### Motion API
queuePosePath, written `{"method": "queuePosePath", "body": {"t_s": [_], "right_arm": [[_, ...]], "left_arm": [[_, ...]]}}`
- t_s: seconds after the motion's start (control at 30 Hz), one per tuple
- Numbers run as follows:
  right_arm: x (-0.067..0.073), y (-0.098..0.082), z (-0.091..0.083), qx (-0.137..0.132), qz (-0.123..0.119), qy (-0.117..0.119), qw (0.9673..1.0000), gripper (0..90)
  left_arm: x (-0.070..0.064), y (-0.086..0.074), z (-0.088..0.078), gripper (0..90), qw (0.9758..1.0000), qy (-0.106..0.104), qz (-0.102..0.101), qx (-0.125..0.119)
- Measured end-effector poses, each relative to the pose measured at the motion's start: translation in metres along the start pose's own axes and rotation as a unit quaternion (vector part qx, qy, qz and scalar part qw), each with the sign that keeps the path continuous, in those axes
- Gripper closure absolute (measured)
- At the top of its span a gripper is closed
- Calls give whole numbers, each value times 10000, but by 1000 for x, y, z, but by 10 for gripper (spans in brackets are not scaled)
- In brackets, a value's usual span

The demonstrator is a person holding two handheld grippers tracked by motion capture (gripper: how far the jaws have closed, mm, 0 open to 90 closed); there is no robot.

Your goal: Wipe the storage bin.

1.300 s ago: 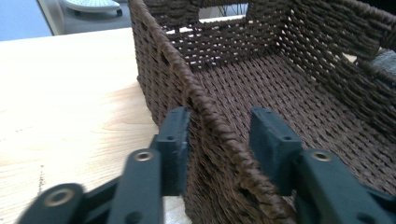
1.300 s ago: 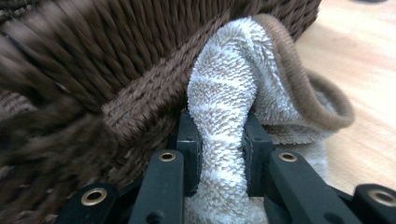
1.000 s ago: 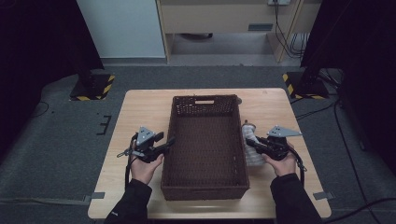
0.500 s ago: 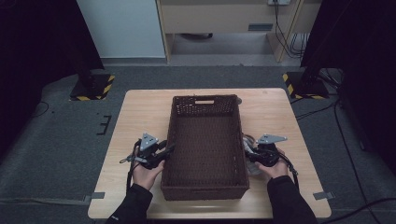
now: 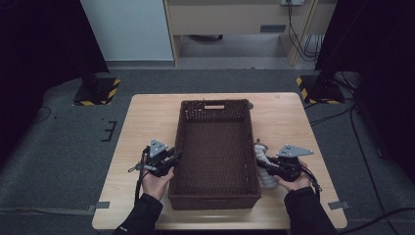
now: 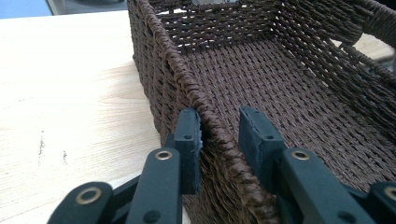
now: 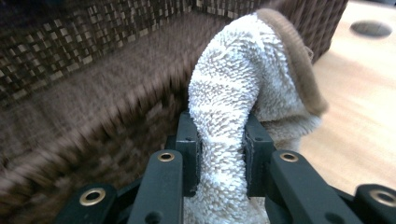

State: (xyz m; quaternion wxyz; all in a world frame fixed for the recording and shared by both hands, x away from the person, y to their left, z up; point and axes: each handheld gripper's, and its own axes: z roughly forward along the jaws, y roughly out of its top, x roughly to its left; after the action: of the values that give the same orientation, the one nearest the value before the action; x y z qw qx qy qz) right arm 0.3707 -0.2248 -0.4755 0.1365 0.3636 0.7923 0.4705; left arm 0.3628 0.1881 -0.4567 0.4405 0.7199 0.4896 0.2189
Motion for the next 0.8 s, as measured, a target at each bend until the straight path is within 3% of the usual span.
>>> {"method": "queuePosePath", "body": {"t_s": [0.2, 0.27, 0.4, 0.5, 0.57, 0.63, 0.8], "right_arm": [[-1, -14, 25, 622, 38, -27, 9981, 735], [0, -13, 29, 637, 120, -12, 9979, 734], [-2, -5, 15, 351, 116, -7, 9993, 734], [-1, 5, -7, -287, 207, 58, 9994, 735], [2, 9, -17, -498, 162, 122, 9986, 736], [5, 7, -18, -479, 117, 164, 9987, 736], [7, -5, -1, -20, 69, 196, 9998, 736]], "left_arm": [[5, 2, 3, 684, 10000, 28, -49, -31], [7, 2, 4, 683, 10000, 19, -63, -46], [8, 2, 4, 680, 10000, 11, -64, -65], [8, 2, 5, 677, 10000, 4, -60, -69], [8, 2, 4, 674, 10000, 2, -56, -63], [8, 2, 4, 672, 10000, 8, -52, -69], [8, 1, 4, 664, 9999, -5, -77, -80]]}}
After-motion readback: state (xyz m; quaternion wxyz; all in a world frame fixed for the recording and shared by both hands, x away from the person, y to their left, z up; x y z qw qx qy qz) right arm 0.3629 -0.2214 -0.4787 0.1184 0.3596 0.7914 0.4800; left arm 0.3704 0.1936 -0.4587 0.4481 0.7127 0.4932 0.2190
